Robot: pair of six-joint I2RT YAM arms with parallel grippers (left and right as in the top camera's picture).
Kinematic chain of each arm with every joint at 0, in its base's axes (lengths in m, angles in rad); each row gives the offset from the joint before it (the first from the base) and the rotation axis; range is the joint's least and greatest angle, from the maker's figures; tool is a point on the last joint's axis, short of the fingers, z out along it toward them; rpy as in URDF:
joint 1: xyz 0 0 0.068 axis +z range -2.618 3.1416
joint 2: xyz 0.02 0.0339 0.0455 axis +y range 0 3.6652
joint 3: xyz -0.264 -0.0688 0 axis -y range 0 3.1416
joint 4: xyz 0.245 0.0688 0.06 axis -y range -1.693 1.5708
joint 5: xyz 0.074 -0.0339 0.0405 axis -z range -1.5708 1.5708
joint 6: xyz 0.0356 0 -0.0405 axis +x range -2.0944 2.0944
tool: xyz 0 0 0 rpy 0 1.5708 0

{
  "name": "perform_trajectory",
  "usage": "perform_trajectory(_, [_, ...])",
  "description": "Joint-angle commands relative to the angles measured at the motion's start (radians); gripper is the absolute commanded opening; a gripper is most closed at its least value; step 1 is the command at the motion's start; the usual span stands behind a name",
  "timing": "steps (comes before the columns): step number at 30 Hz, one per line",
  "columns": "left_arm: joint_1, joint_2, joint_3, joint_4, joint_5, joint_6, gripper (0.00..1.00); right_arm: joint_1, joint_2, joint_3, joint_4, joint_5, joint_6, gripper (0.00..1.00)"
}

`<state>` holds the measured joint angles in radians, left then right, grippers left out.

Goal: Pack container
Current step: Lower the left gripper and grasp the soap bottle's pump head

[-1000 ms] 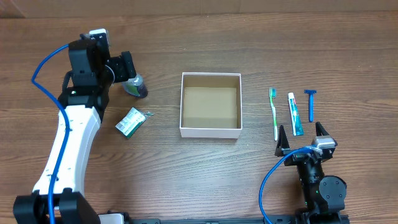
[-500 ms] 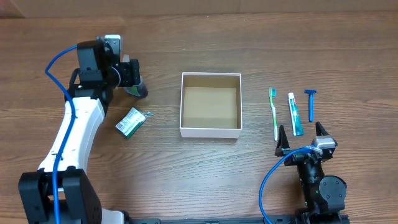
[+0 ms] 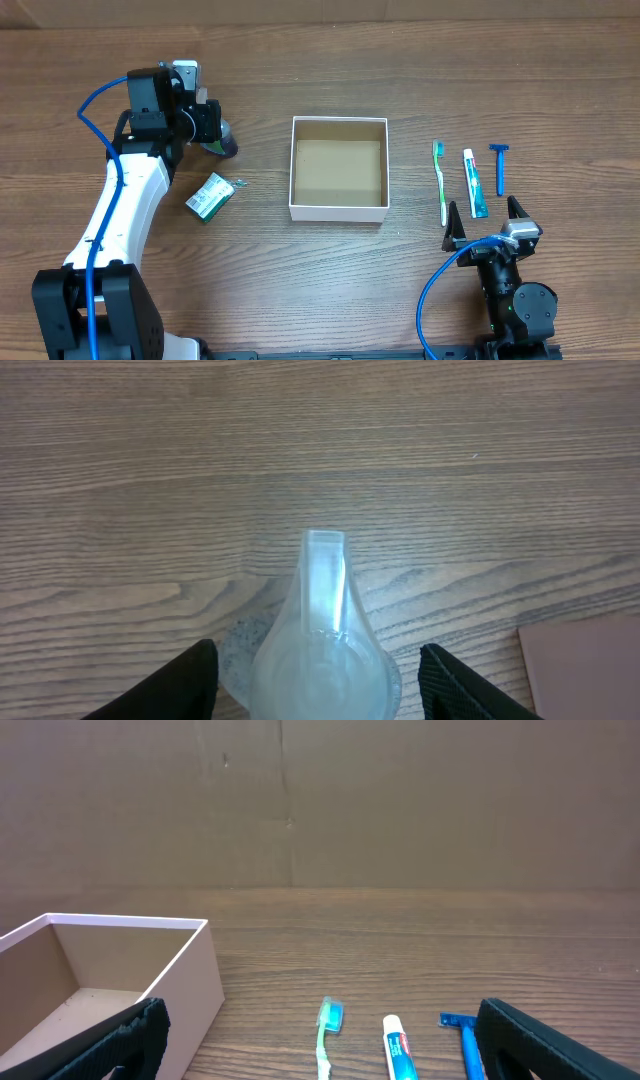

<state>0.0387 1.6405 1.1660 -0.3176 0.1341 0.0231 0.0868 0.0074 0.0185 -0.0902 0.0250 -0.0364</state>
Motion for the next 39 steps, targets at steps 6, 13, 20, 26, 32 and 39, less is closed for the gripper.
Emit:
perform_trajectory(6, [-0.006, 0.049, 0.019, 0.010, -0.018, 0.007, 0.66, -0.004, -0.003, -0.010, 0.006, -0.005, 0.006, 1.00])
perform_trajectory(13, [-0.006, 0.064, 0.019, 0.065, -0.019, -0.024, 0.56, -0.004, -0.003, -0.010, 0.006, -0.005, 0.006, 1.00])
perform_trajectory(20, [-0.006, 0.065, 0.019, 0.091, -0.018, -0.028, 0.47, -0.004, -0.003, -0.010, 0.006, -0.005, 0.006, 1.00])
perform_trajectory(26, [-0.006, 0.065, 0.021, 0.095, -0.010, -0.031, 0.43, -0.004, -0.003, -0.010, 0.006, -0.005, 0.006, 1.00])
perform_trajectory(32, [-0.006, 0.050, 0.023, 0.098, -0.011, -0.031, 0.40, -0.004, -0.003, -0.010, 0.006, -0.005, 0.006, 1.00])
perform_trajectory(39, [-0.006, -0.008, 0.023, 0.117, -0.011, -0.031, 0.36, -0.004, -0.003, -0.010, 0.006, -0.005, 0.006, 1.00])
